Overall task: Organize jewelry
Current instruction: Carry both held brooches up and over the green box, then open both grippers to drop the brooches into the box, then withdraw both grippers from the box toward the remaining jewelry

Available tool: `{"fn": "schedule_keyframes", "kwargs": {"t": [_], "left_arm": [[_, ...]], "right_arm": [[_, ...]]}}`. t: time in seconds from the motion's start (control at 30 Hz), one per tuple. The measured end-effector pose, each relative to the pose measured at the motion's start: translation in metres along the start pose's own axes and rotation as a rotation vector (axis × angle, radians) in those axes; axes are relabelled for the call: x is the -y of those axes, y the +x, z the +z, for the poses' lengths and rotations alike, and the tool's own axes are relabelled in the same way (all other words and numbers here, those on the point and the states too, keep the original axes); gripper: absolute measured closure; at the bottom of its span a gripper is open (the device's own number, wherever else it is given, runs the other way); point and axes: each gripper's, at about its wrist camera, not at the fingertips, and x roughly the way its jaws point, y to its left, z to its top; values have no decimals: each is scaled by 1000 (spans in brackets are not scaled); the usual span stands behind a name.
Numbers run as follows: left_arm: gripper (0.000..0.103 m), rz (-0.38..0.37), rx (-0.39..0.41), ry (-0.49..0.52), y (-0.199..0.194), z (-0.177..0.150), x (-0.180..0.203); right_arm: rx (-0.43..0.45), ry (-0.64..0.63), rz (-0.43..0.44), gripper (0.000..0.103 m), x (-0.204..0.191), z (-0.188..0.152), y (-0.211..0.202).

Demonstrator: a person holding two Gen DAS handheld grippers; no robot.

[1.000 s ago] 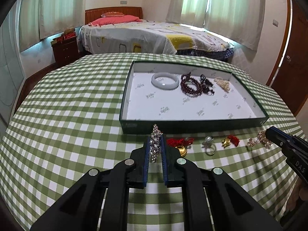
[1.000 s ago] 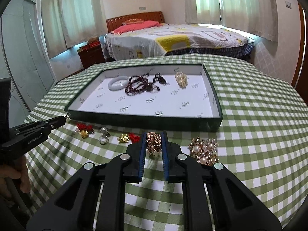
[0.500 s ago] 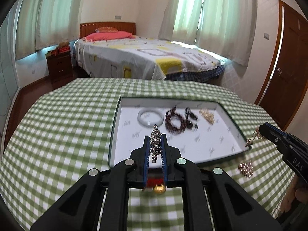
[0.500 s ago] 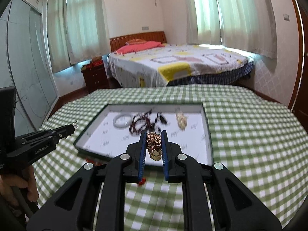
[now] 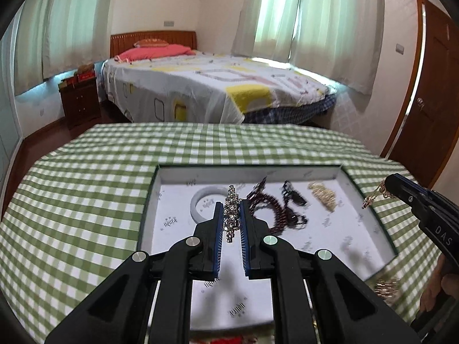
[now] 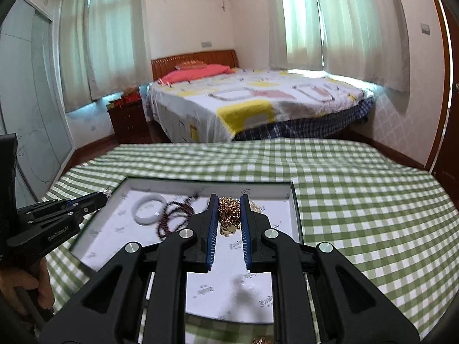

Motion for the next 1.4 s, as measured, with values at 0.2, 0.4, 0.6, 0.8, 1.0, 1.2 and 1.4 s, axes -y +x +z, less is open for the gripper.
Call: {"fn": "schedule_keyframes", "kwargs": {"t": [0.2, 0.4, 0.6, 0.8, 1.0, 1.2, 1.4], "left_arm": [[91, 18, -62, -9, 29, -11, -8], [91, 16, -117, -25, 44, -18, -13], [90, 4, -149, -38, 51, -22, -13], [76, 0, -166, -46, 54, -24, -12], [58, -1, -151, -47, 47, -24, -12], [53, -6, -122, -51, 31, -20, -12], [52, -14, -72, -55, 0, -17, -11]], "right_arm": [[-88, 7, -21, 88, 10, -18, 37], [-164, 26, -27, 88, 18, -30, 58], [-201, 45, -17, 87, 23, -29, 66], [-204, 62, -10, 84, 27, -28, 67], [-190, 61, -9, 80, 27, -28, 60], [-154, 54, -8, 72, 22, -21, 42], [-112, 49, -6, 72, 15, -18, 13]]}}
